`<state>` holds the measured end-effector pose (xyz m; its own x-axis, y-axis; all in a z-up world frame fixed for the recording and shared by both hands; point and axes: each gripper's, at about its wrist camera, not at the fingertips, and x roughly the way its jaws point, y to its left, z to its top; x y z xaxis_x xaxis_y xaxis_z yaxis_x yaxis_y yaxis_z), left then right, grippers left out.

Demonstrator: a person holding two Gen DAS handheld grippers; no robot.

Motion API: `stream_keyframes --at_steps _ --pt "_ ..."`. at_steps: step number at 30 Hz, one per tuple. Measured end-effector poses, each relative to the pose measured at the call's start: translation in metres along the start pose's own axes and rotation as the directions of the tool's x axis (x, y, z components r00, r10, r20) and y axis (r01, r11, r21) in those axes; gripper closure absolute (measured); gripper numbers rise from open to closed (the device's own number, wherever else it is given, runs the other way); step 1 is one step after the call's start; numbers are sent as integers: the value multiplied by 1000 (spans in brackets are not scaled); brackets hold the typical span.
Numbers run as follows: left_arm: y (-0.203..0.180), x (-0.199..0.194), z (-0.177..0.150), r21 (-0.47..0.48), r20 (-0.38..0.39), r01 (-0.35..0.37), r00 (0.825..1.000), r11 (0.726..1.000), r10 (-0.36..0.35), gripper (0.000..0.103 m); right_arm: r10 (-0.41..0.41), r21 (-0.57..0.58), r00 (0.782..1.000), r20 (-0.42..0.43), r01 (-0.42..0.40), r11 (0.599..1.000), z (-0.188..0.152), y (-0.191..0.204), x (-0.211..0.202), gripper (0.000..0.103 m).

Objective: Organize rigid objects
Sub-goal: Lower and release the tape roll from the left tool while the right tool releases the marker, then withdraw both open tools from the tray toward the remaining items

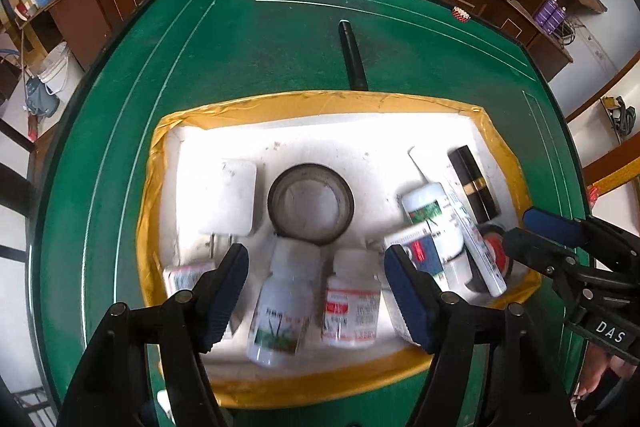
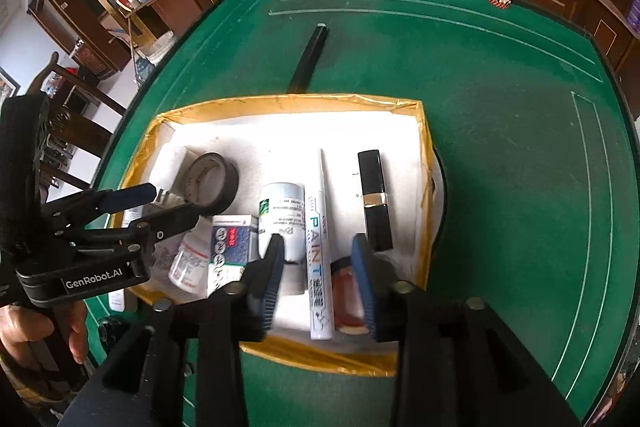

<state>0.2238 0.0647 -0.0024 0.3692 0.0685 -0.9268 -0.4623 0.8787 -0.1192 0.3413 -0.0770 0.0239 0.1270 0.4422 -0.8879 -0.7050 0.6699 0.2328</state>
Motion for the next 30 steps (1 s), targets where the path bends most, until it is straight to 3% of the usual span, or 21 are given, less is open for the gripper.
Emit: stream_keyframes --at_steps 2,4,6,16,23,30 --pt "0 -6 -7 -1 8 -10 1000 1000 10 25 3 -6 1000 8 -3 1000 -5 2 -6 56" --pt "2 -11 -15 -13 8 -14 1000 1000 14 25 2 -9 1000 10 -2 1000 -12 3 -10 37" --pt "3 -16 -24 -22 4 -11 1000 1000 11 25 2 -7 1000 12 -2 1000 -19 3 -14 33" --pt "25 -44 -76 -16 3 -52 999 998 52 25 37 -27 999 -1 -38 999 -63 0 -34 27" --pt "40 -42 -124 -33 -53 -50 997 998 49 24 59 -4 997 -47 -59 998 -108 -16 -33 25" --pt "20 -38 -166 66 -107 -26 994 997 33 24 91 -16 989 -117 -93 996 -150 -25 -27 25"
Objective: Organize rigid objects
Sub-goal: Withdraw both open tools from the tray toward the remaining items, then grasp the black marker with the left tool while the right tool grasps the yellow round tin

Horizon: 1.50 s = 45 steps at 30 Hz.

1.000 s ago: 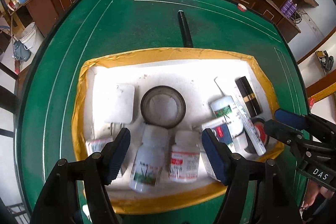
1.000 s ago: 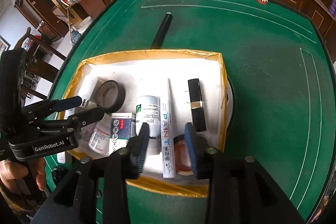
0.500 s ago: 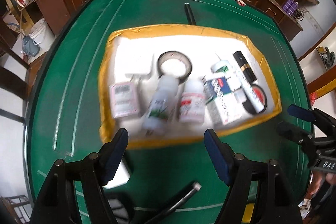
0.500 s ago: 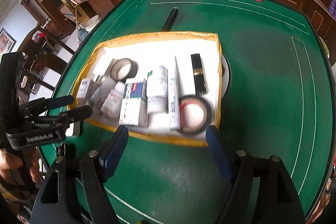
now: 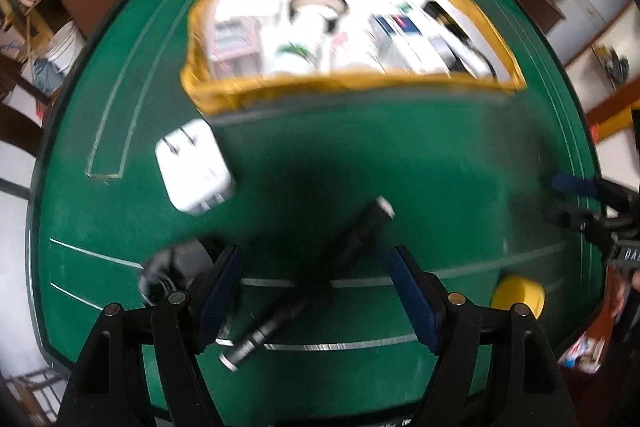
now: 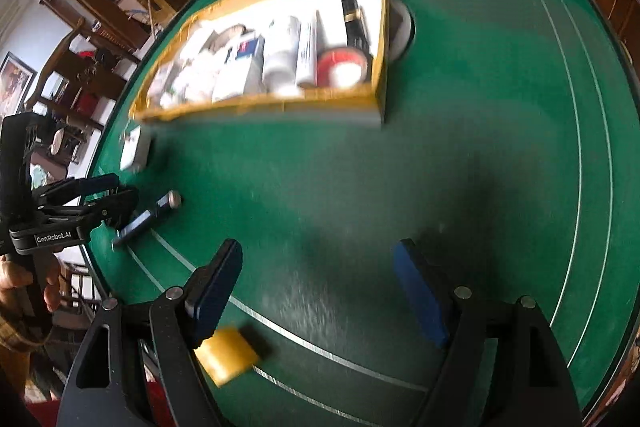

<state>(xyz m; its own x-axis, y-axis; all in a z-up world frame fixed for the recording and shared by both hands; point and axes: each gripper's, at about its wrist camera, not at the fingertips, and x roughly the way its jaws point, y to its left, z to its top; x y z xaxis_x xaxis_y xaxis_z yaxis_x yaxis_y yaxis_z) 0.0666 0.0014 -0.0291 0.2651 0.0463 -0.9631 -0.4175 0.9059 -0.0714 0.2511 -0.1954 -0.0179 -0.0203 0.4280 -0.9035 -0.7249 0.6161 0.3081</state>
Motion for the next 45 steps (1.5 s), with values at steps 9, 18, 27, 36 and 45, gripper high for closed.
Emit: stream_keyframes --at_steps 9,18,27,36,45 --pt "-10 19 -23 29 -56 -34 998 999 35 24 43 -111 997 -62 -50 993 -27 17 -1 25" --pt "1 11 -27 -45 -18 -22 1000 999 21 82 52 -356 990 -134 -97 929 -53 70 5 25" --pt "-5 11 -19 -65 -16 -14 1000 998 12 81 -14 -423 987 -160 -56 905 -55 87 28 50" --pt "-2 13 -5 -67 -17 -5 1000 998 4 67 -114 -421 990 -81 70 905 -37 75 31 59" --pt "-4 20 18 -67 -15 -5 1000 998 4 66 -179 -291 984 -17 167 942 -13 37 28 59"
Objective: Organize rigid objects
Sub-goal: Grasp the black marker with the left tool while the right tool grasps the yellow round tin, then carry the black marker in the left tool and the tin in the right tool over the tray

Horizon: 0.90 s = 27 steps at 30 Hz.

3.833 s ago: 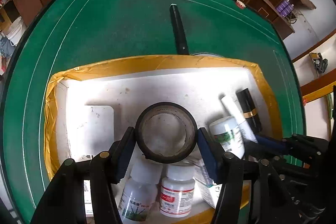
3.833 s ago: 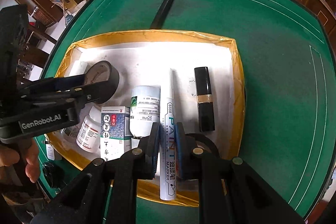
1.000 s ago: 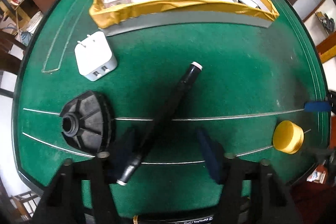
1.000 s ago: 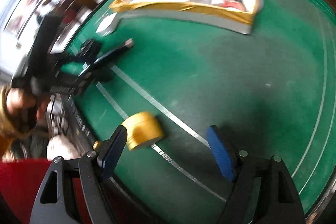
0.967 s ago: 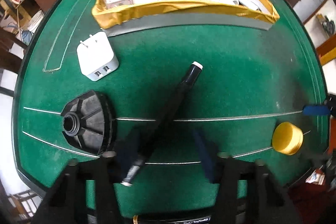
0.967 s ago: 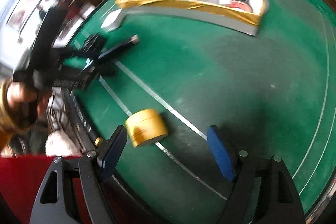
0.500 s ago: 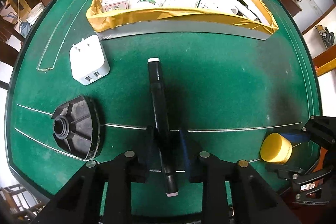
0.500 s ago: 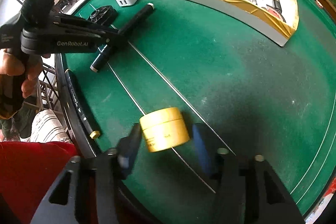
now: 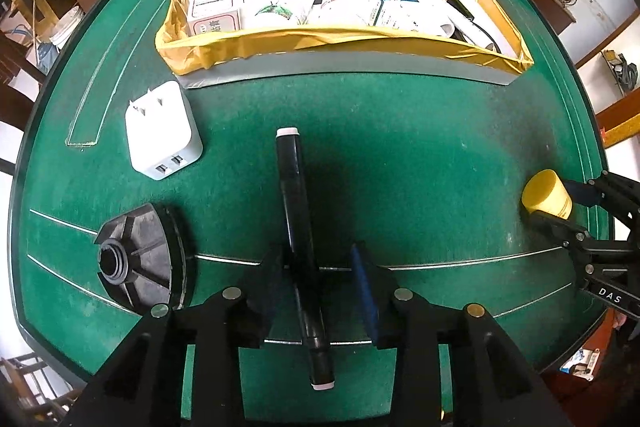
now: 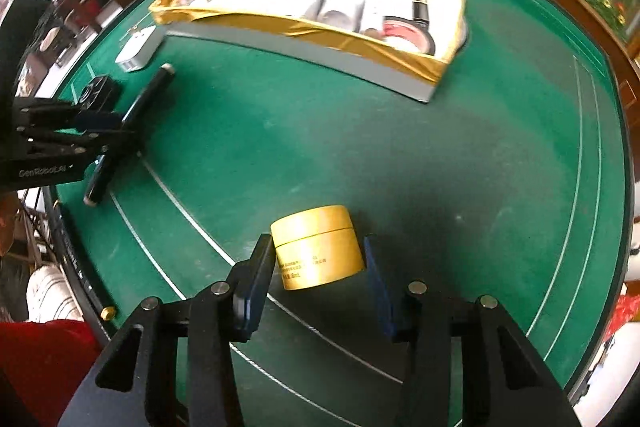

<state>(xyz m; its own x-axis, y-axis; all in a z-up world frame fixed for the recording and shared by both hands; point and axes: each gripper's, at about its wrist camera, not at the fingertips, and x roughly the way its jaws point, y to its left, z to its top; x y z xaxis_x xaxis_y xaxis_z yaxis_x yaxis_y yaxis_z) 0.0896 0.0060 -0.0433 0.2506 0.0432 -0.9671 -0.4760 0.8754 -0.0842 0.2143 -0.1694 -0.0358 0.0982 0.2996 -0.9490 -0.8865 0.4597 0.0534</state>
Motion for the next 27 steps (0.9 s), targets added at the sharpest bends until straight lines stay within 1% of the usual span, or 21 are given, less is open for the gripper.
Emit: stream_keyframes --at_steps 6,7,8,10,11,20,25,27 --pt "2 -1 5 12 15 -6 1000 1000 6 67 -7 9 1000 2 7 1000 0 -3 0 59" --pt "0 0 6 15 17 -8 1000 1000 8 70 -7 11 1000 2 7 1000 0 -3 0 59" --pt "-1 0 5 19 19 -11 1000 1000 11 78 -6 12 1000 2 6 1000 1 -4 0 59" --pt "0 0 6 15 17 -1 1000 1000 1 86 -8 11 1000 3 8 1000 2 3 1 59" --pt "1 0 4 9 15 7 1000 1000 -7 88 -8 11 1000 3 8 1000 2 3 1 59" --pt "13 -3 8 -3 20 52 998 999 -52 88 4 -1 1000 5 -4 1000 8 9 2 59" --pt "7 -8 10 4 31 65 997 998 -65 88 14 -9 1000 3 -14 1000 12 15 4 59" --pt "4 -10 15 6 37 70 997 998 -70 88 24 -4 1000 2 -24 1000 14 15 4 59"
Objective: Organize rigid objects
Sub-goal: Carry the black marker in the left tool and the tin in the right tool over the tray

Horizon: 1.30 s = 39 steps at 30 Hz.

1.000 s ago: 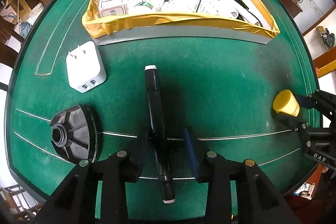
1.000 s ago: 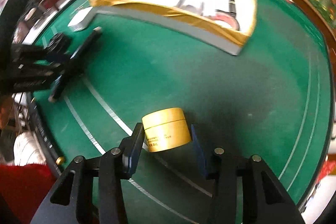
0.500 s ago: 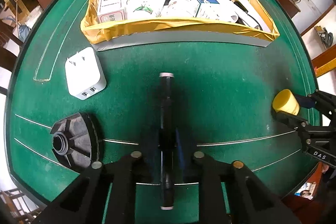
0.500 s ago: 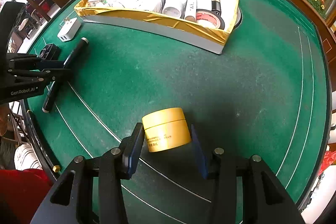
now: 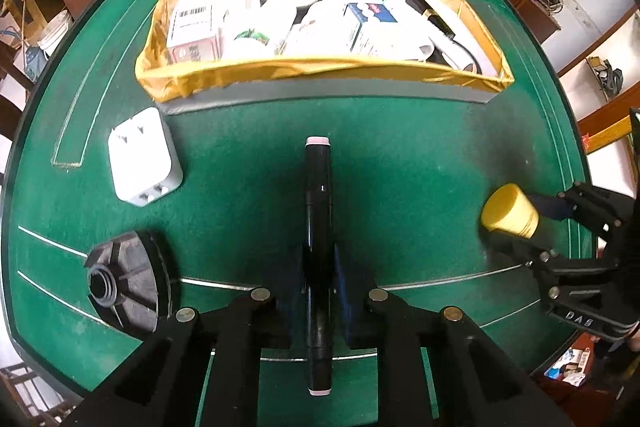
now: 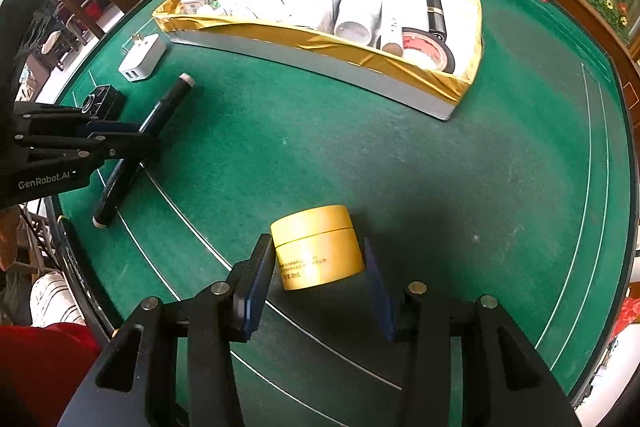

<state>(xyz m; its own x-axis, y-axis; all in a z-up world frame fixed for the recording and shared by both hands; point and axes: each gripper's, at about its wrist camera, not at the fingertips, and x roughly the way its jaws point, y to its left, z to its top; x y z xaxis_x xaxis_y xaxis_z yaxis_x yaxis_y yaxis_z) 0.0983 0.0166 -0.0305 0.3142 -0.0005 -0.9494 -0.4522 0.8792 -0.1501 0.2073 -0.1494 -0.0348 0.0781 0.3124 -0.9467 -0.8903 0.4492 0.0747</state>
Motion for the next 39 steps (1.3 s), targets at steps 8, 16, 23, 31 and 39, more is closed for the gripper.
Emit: stream_keyframes --at_steps 8,16,23,31,39 --pt "-2 -14 24 10 39 17 999 1000 -17 88 20 19 1000 16 -21 1000 -3 -5 -10 60" --pt "-1 -12 32 12 28 32 999 999 -33 88 20 36 1000 21 -20 999 -3 -9 -14 61" --pt "5 12 18 -27 -52 32 998 999 -33 87 14 49 1000 12 -15 999 -4 -11 -11 61" --pt "1 15 5 -23 -57 21 998 1000 -22 84 15 51 1000 12 -15 999 -1 -11 -7 62" --pt "-7 14 -6 -6 -48 30 998 1000 -31 88 18 49 999 32 -19 999 2 -8 -11 63"
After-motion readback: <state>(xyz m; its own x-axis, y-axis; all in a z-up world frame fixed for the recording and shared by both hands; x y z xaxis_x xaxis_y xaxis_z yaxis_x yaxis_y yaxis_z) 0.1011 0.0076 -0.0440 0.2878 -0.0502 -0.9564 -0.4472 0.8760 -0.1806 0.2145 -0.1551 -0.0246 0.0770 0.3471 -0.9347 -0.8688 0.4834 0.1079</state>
